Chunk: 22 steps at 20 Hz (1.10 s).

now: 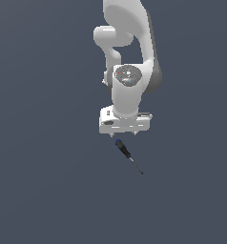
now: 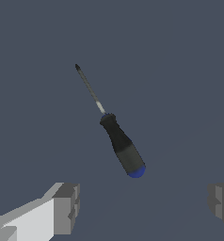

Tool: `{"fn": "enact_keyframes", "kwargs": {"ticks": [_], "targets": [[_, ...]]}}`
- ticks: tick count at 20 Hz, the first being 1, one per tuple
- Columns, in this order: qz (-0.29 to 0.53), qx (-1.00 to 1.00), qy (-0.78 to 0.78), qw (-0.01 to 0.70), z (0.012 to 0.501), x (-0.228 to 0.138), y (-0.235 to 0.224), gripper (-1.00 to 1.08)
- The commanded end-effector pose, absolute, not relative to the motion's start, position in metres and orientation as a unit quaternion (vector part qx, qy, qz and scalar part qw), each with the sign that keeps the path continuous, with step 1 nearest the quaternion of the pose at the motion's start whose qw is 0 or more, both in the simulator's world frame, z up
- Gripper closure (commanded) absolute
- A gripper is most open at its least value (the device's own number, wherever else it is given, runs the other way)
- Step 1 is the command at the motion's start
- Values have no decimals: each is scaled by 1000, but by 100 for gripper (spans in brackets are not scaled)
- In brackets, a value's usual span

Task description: Pick up the object and move it to a goal position.

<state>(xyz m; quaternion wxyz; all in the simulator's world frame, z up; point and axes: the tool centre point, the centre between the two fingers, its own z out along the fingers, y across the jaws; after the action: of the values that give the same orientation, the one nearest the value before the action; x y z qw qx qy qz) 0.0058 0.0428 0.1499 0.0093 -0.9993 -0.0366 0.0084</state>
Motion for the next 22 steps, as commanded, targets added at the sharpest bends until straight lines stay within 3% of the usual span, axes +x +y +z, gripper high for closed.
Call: {"fn": "enact_keyframes", "kwargs": {"ticks": [1, 22], "targets": [[8, -998, -58, 8, 144, 10, 45, -92], [0, -958, -287, 0, 69, 49, 76, -92]]}}
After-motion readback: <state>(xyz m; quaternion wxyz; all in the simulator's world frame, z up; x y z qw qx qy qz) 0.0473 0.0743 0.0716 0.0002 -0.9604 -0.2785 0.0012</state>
